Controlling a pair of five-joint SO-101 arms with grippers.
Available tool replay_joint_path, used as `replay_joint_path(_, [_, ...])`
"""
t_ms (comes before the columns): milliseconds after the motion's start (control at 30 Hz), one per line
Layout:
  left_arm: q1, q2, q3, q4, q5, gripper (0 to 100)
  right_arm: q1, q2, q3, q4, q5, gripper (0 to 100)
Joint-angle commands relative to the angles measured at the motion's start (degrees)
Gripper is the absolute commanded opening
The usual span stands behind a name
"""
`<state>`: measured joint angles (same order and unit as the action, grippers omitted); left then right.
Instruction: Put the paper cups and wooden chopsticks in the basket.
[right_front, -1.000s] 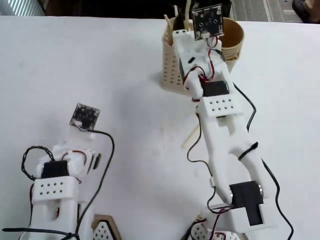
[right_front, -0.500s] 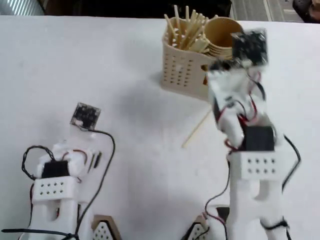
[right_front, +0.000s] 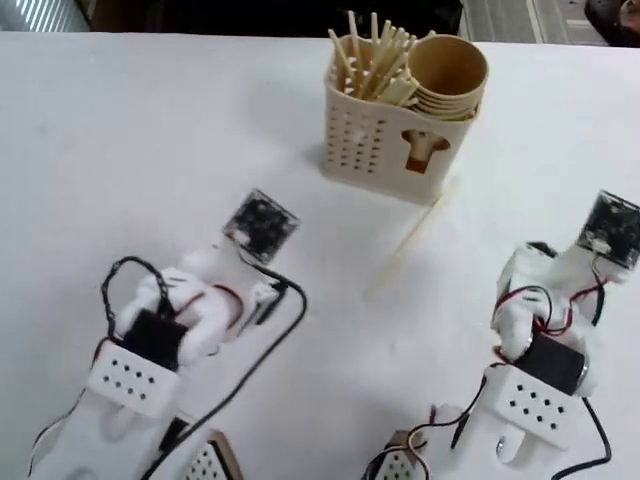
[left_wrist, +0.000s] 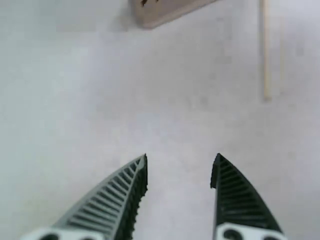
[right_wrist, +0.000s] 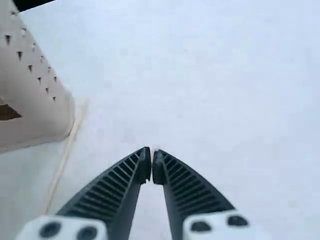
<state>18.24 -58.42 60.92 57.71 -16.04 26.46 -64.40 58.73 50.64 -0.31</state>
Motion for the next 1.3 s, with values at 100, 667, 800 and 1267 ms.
replay_joint_path(100, [15.08, 10.86, -13.45, -2.64, 8.18, 22, 5.76, -1.01, 0.88, -1.10, -2.99, 2.1])
replay_joint_path(667, [22.81, 68.79, -45.10, -10.81, 8.62, 21, 5.85, -1.27, 4.40, -4.53, -2.55, 2.1])
replay_joint_path(800, [22.73, 77.41, -52.66, -6.95, 8.70, 21, 5.85, -1.45, 4.40, -4.44, -2.55, 2.1])
replay_joint_path(1267, [22.81, 94.11, -76.13, 14.24, 8.26, 2, 5.93, -1.54, 4.40, -4.44, -2.55, 2.1])
